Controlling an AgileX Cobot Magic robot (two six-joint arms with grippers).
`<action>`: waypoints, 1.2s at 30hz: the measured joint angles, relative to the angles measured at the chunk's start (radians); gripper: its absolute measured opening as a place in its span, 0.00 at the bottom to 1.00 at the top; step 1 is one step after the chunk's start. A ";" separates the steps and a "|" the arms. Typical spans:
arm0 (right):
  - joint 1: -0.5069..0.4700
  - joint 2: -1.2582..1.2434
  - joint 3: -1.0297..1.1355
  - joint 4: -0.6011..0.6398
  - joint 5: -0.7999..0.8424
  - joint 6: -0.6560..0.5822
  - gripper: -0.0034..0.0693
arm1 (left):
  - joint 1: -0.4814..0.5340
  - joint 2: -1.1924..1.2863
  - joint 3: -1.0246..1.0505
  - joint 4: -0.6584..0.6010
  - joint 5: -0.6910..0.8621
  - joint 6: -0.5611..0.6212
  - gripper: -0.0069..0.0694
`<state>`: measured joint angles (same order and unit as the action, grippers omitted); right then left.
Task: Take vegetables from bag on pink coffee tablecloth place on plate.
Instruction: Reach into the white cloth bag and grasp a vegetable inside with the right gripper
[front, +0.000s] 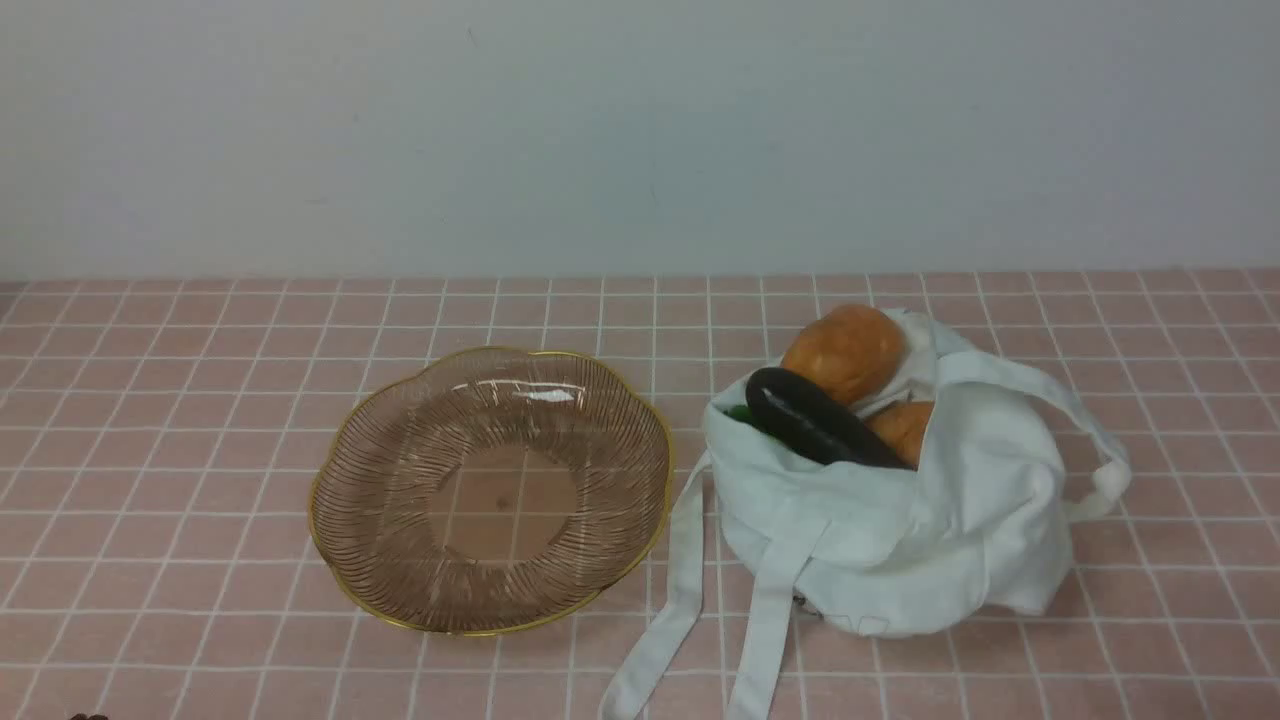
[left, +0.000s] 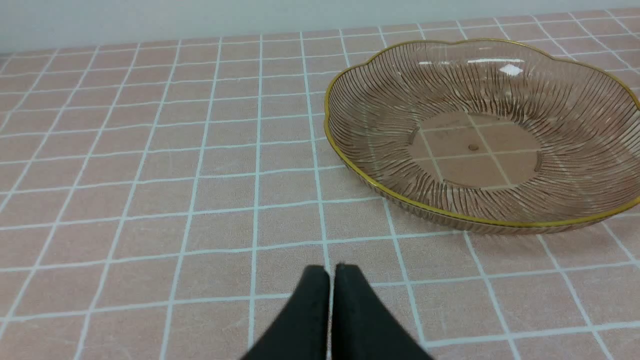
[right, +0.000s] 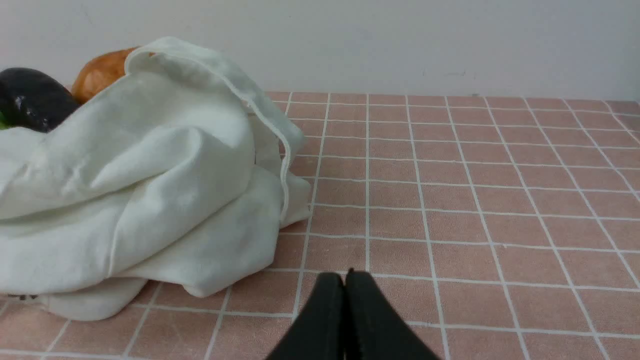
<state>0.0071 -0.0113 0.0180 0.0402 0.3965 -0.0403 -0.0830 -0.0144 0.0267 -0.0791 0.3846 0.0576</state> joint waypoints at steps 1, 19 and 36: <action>0.000 0.000 0.000 0.000 0.000 0.000 0.03 | 0.000 0.000 0.000 0.000 0.000 0.000 0.08; 0.000 0.000 0.000 0.000 0.000 0.000 0.03 | 0.000 0.000 0.000 0.000 0.000 0.000 0.08; 0.000 0.000 0.011 0.434 -0.188 0.101 0.03 | 0.000 0.000 0.000 0.000 0.000 0.000 0.08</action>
<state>0.0071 -0.0113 0.0287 0.4739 0.2089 0.0605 -0.0830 -0.0144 0.0267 -0.0791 0.3846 0.0576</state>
